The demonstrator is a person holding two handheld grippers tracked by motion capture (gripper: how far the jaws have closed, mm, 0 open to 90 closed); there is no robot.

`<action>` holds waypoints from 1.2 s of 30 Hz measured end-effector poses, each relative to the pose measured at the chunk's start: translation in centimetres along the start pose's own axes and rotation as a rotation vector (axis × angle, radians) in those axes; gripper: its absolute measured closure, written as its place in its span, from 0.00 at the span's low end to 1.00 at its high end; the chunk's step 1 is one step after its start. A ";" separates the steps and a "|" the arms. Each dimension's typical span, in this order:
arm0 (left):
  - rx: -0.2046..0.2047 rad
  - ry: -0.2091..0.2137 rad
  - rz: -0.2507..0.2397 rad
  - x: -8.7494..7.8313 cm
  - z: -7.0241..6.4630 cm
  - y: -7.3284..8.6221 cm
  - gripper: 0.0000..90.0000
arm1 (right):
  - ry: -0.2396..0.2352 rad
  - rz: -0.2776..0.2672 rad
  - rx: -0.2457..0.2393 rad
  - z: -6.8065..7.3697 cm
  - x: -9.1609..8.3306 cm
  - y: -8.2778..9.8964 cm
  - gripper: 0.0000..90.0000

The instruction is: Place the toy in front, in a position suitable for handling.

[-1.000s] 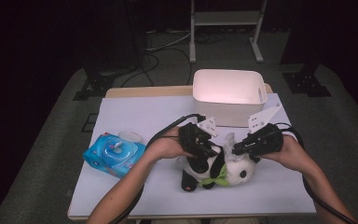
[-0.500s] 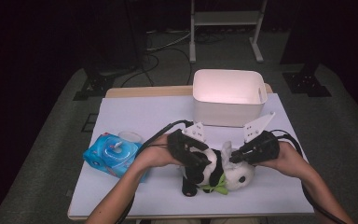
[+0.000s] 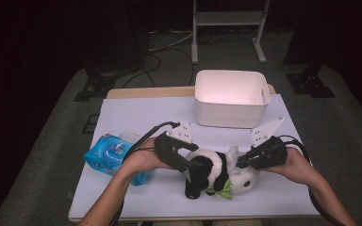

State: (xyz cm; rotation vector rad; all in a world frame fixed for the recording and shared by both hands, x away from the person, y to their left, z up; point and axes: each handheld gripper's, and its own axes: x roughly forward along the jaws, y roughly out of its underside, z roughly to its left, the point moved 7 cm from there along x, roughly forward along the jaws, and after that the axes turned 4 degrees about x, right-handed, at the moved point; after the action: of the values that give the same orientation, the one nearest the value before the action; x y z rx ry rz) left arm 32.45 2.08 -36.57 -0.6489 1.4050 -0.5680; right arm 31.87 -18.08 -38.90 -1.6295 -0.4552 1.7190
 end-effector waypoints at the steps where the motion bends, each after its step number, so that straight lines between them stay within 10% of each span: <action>1: -0.001 0.006 0.004 0.0 0.0 0.1 0.44 | 0.000 -0.001 -0.001 0.0 0.0 0.1 0.93; 21: -0.006 0.011 -0.029 2.3 -1.0 0.8 0.45 | 0.028 0.093 -0.087 1.1 1.9 -2.6 0.93; 28: -0.005 0.023 -0.034 2.3 -1.0 0.7 0.45 | 0.002 0.042 -0.088 1.1 2.0 -4.1 0.93; 36: -0.021 0.022 -0.050 1.9 -1.1 0.8 0.42 | 0.033 0.098 -0.060 0.5 1.6 -2.4 0.93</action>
State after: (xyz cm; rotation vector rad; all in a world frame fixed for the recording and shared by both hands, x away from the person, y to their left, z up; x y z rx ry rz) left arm 31.52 1.23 -38.57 -0.6986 1.4202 -0.6021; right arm 32.09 -15.25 -38.33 -1.7465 -0.4210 1.7620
